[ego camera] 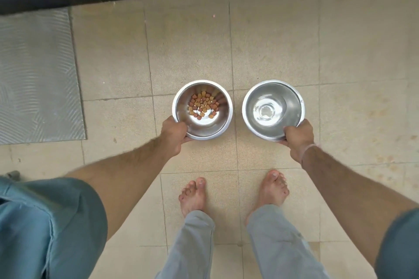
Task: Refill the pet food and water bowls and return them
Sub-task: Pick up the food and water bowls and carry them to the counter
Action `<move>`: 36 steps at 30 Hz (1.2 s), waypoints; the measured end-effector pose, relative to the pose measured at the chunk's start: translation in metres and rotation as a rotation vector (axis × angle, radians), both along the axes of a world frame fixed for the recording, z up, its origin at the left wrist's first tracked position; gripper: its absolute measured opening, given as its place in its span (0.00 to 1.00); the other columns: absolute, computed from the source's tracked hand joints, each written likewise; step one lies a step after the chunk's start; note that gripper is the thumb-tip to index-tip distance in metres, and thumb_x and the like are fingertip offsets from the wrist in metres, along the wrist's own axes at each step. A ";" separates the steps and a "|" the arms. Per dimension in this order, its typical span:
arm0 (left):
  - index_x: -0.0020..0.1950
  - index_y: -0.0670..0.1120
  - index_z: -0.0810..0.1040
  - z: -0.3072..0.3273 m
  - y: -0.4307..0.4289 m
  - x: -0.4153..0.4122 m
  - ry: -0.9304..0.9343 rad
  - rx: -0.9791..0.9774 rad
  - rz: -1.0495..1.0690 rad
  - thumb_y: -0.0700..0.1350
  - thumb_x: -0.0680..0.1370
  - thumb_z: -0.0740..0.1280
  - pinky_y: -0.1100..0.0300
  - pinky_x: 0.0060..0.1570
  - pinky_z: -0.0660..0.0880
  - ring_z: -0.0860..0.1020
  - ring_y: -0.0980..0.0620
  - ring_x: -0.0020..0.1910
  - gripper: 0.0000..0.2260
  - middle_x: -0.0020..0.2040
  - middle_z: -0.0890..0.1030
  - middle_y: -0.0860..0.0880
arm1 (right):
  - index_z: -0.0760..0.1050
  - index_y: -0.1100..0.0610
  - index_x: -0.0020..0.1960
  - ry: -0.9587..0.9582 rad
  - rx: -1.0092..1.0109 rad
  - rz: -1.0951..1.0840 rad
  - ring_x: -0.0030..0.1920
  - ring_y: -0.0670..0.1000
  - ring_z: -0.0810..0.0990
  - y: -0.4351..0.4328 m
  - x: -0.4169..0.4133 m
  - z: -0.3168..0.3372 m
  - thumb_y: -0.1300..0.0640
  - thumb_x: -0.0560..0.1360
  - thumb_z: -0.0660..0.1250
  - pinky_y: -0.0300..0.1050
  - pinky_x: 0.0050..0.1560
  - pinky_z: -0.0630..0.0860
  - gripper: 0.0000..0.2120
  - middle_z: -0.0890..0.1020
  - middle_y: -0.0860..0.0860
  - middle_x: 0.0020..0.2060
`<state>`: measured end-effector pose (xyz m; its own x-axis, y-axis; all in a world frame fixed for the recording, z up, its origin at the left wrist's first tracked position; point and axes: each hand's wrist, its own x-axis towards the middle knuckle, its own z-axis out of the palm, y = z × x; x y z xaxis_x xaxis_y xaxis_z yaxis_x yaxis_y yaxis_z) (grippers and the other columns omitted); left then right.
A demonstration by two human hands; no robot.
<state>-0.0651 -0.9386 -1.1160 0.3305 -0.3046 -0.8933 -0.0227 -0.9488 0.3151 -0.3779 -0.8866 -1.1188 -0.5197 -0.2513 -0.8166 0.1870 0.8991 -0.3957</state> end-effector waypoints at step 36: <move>0.59 0.39 0.78 0.674 -0.079 -0.037 -0.009 -0.631 -0.398 0.36 0.78 0.61 0.44 0.33 0.84 0.86 0.38 0.38 0.12 0.51 0.83 0.37 | 0.79 0.56 0.44 0.410 -0.480 -0.049 0.21 0.53 0.82 0.023 -0.016 0.666 0.63 0.78 0.64 0.44 0.23 0.78 0.07 0.83 0.56 0.34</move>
<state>-0.1017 -1.0175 -0.4421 0.0940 -0.8566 -0.5074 -0.3320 -0.5074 0.7951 -0.3935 -0.8640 -0.4529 -0.7863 -0.5083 -0.3512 -0.0289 0.5981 -0.8009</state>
